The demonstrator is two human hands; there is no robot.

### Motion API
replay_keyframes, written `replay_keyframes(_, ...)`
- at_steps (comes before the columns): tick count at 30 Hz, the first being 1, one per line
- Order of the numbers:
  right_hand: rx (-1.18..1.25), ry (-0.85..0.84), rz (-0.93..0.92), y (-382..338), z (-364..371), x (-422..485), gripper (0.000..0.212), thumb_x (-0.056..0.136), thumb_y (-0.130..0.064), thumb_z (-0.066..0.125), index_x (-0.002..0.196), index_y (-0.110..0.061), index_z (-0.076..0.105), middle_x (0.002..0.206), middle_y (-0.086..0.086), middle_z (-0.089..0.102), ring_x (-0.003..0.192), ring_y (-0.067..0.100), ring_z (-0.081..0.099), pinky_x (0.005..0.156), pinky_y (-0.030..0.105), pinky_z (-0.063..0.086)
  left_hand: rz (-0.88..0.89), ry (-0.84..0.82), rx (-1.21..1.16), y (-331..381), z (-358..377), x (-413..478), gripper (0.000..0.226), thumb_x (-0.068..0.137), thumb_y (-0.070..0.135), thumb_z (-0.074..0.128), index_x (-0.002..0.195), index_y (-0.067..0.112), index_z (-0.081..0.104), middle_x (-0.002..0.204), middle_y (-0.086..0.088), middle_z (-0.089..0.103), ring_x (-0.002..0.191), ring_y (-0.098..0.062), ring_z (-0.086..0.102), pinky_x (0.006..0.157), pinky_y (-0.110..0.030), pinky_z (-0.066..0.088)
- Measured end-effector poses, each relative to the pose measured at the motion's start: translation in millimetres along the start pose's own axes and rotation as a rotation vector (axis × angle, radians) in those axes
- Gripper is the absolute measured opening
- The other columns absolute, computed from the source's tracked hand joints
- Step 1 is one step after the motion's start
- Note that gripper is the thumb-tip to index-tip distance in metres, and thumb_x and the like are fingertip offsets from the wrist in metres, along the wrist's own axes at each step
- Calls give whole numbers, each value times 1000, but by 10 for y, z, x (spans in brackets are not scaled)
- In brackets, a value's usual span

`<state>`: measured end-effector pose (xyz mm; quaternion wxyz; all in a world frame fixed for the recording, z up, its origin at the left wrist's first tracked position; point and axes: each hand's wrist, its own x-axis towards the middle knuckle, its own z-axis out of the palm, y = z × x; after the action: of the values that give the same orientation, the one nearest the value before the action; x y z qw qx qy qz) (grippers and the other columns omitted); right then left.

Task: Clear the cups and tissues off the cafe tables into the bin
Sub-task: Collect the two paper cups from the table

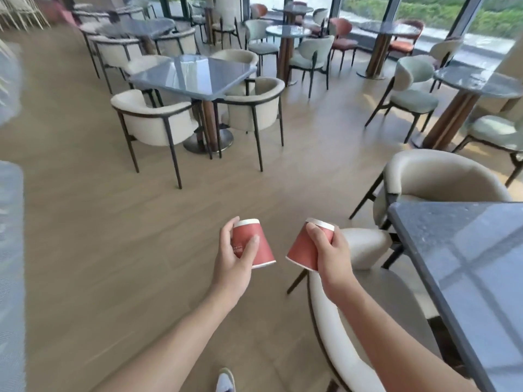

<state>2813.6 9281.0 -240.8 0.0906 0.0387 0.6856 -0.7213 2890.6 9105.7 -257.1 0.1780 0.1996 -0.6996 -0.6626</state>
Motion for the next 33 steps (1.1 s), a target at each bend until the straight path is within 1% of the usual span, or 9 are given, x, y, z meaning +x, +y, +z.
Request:
replay_keyframes(4,-9,-7,5,-25,747,377,31,89,-47,73,109,-24,68,98,-5,70,87,11,65,81,32,54,-1,5,16,19,-514,627,48,99,29,66,141,41,44,135,16,55,109,2,61,96,-26,51)
replay_keyframes(7,-40,-28,10,-28,1117,653,20,99,-35,70,110,-20,64,96,-4,66,84,12,62,76,28,50,1,20,12,16,-736,1051,49,99,27,67,140,39,45,130,19,56,106,3,63,93,-25,52)
replay_keyframes(10,-57,-15,13,-69,1354,980,29,93,-41,74,110,-20,64,94,-5,65,82,11,62,73,27,50,-8,18,-9,-18,-796,1448,48,99,25,67,140,38,46,129,15,57,103,3,64,88,-20,52)
replay_keyframes(12,-63,7,17,-111,1461,1242,36,85,-47,73,109,-21,64,93,-6,66,80,9,62,72,27,51,-13,11,-14,-55,-767,1727,48,98,27,69,139,39,47,128,11,59,102,0,65,88,-23,53)
replay_keyframes(14,-79,8,7,-118,1541,1536,24,93,-38,74,105,-21,63,91,-6,65,76,5,61,71,26,50,-14,7,-14,-76,-701,2027,50,92,36,71,135,41,48,126,9,60,101,-3,66,88,-26,54)
replay_keyframes(16,-106,4,-7,-120,1625,1865,15,98,-31,72,102,-20,62,88,-6,63,70,0,59,70,26,49,-13,9,-6,-91,-614,2372,52,86,41,69,134,42,49,123,8,61,99,-4,66,87,-27,55)
replay_keyframes(23,-87,14,-21,-253,1731,3450,16,97,-32,72,102,-20,61,89,-6,62,69,-1,58,69,23,48,20,19,0,-56,-39,3886,49,90,34,72,132,43,50,124,7,61,96,0,65,82,-21,53)
replay_keyframes(28,-122,43,-13,-635,1555,4645,21,98,-30,71,96,-14,57,85,-4,58,61,-2,52,58,12,45,21,23,6,156,600,4942,52,85,40,70,133,44,50,128,5,59,99,-4,66,87,-26,53)
replay_keyframes(33,-107,61,-29,-1009,1403,5614,34,90,-40,73,100,-11,59,85,-3,58,63,0,53,62,16,48,52,-17,-13,291,1263,5873,47,97,21,69,136,37,48,125,8,58,95,1,65,85,-25,54)
